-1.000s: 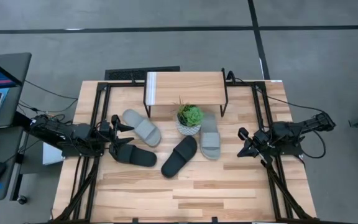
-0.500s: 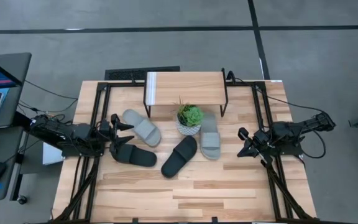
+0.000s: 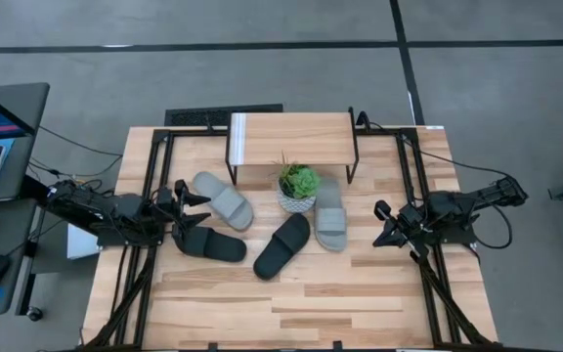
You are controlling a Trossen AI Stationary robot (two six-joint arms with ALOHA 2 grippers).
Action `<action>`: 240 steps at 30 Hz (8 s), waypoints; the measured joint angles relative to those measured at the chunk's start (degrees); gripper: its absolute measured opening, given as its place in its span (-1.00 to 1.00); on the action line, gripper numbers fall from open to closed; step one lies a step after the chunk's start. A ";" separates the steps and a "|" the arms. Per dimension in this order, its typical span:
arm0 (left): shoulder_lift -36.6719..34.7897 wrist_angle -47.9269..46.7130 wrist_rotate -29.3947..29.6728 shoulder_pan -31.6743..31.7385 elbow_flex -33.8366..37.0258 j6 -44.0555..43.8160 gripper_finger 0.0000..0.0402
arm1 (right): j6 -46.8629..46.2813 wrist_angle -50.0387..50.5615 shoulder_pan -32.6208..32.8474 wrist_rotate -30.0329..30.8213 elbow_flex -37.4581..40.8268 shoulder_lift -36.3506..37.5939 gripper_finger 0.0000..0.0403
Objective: Pick and place slides into the shelf
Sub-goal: Put the left gray slide on the shelf
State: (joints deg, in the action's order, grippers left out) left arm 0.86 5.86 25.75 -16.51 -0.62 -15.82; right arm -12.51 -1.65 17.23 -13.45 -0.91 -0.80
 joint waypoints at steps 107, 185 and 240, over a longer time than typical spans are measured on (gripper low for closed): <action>48.59 -34.92 -22.09 19.41 -26.91 -15.80 -0.30 | 0.00 0.02 0.00 0.00 0.00 0.00 -1.00; 69.32 -22.82 -57.02 47.91 -26.91 2.87 -0.30 | 0.00 0.00 -0.01 0.02 0.00 0.00 -1.00; 42.65 -43.57 -47.52 43.30 -45.75 -4.87 -1.00 | 0.00 0.00 -0.02 0.02 0.02 0.00 -1.00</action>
State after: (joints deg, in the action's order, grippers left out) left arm 43.51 -37.71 -21.77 26.79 -46.37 -20.69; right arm -12.51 -1.65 17.21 -13.43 -0.89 -0.79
